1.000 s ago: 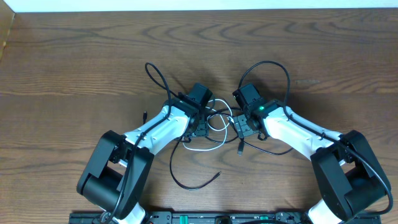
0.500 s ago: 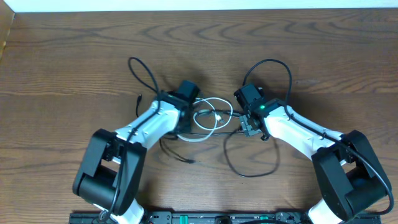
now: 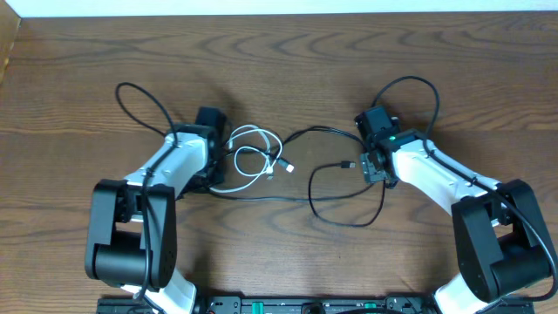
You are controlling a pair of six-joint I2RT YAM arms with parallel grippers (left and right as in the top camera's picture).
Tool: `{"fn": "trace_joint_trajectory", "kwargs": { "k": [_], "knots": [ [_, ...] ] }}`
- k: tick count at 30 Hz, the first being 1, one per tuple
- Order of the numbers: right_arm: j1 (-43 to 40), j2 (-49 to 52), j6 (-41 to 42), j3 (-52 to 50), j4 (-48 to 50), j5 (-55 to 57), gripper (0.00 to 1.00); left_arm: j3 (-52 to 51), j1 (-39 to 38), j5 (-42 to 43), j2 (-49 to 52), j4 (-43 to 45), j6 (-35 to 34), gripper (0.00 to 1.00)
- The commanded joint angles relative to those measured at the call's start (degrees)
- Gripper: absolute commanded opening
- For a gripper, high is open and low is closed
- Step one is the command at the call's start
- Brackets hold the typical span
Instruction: Untangle cables
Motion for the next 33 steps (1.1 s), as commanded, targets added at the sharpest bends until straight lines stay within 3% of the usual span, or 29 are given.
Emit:
{"fn": "trace_joint_trajectory", "kwargs": {
  "k": [1, 12, 13, 19, 33],
  "knots": [
    [-2.62, 1.27, 2.4, -2.21, -1.05, 2.43, 0.9, -2.89, 3.41, -1.77, 2.93, -0.63, -2.54, 0.73],
    [-4.9, 1.27, 2.8, -2.21, -1.49, 0.72, 0.91, -3.61, 7.82, 0.66, 2.93, -0.61, -2.56, 0.73],
    [-5.07, 1.27, 2.8, -2.21, -1.75, 1.22, 0.91, -3.61, 8.07, 0.66, 2.93, -0.61, -2.58, 0.79],
    [-8.0, 1.27, 4.57, -2.21, -2.97, 2.01, 0.93, -3.74, 10.64, 0.72, 2.93, -0.61, -2.58, 0.85],
    [-12.76, 1.27, 5.95, -2.21, -1.49, -10.97, 0.99, -5.57, 20.39, 13.64, 2.93, 1.57, -0.96, 0.85]
  ]
}}
